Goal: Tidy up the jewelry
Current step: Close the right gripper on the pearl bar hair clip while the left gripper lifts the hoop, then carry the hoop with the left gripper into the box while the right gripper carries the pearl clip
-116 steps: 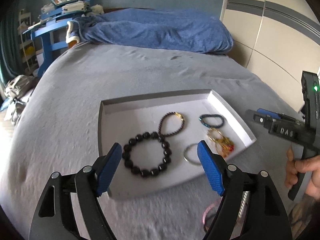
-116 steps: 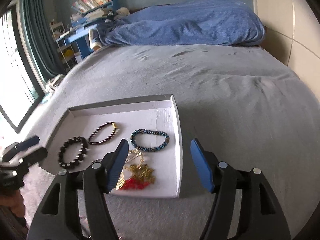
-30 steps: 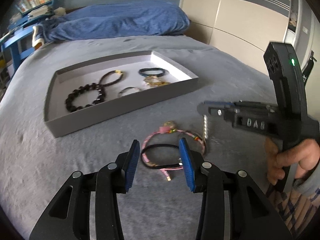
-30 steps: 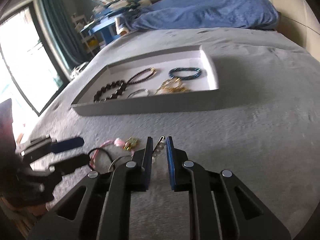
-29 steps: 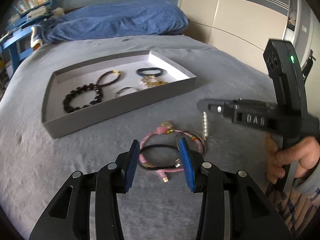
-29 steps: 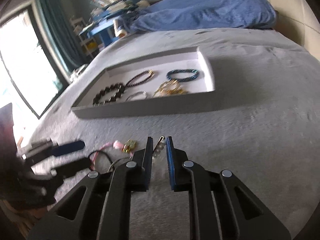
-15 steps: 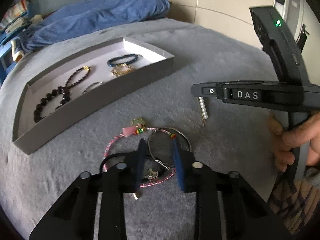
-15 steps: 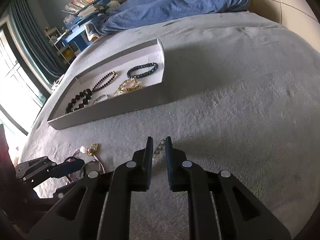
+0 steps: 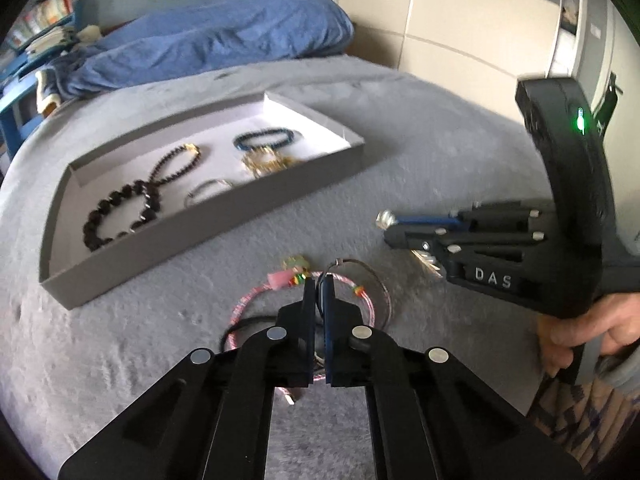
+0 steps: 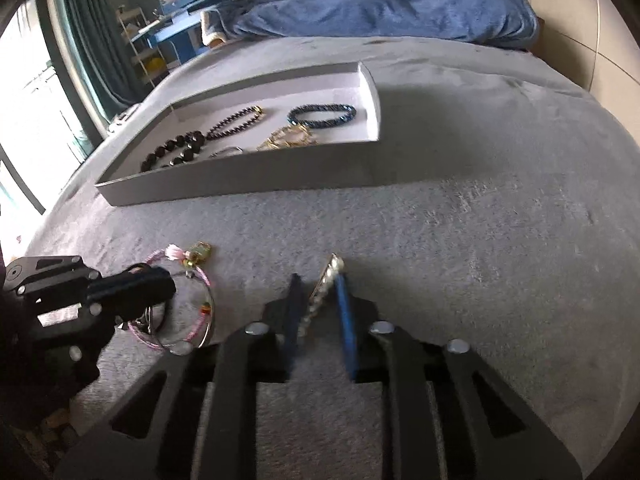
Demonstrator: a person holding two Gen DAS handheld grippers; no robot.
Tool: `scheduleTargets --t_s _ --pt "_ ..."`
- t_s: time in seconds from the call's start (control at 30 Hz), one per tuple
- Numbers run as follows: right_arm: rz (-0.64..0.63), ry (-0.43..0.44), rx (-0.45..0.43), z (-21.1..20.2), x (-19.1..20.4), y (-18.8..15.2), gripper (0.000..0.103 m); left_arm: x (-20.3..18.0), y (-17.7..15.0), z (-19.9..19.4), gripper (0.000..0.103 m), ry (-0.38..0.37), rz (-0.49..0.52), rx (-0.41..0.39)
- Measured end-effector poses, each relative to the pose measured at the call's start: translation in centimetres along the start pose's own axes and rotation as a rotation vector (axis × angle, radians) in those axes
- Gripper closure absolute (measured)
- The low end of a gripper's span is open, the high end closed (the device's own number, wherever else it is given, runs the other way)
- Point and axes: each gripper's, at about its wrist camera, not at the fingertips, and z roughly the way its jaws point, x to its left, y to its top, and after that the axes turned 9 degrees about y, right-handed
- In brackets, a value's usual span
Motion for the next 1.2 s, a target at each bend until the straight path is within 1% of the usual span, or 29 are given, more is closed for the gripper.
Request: scheduleTargets --t_s 0.13,0.27,0.53,0.63,0.73,1.03,1.2 --pt "-0.012 0.014 -0.029 -0.7 0.4 0.2 0.097 1.0 0.5 -0.9 0.099 0.002 -0.046 -0.032" --pt "-0.010 0.028 -0.067 -1.5 0.6 0.7 0.097 1.7 1.1 -1.5 0.099 0.008 -0.065 -0.051" --pt "-0.019 0.041 -0.127 -2.9 1.5 1.8 0.097 4.5 2.4 -2.3 0.099 0.047 -0.123 -0.078" --pt "-0.016 0.046 -0.137 -3.0 1.5 2.1 0.097 5.7 2.6 -2.3 0.099 0.056 -0.159 -0.078" --pt "-0.016 0.046 -0.141 -2.9 1.4 2.5 0.097 6.3 2.8 -2.3 0.099 0.069 -0.173 -0.078" --pt "-0.061 0.042 -0.153 -2.3 1.6 4.3 0.097 7.5 3.8 -1.7 0.099 0.104 -0.182 -0.083" --pt "-0.078 0.043 -0.166 -1.7 1.4 6.2 0.097 8.5 4.6 -1.2 0.099 0.126 -0.194 -0.085"
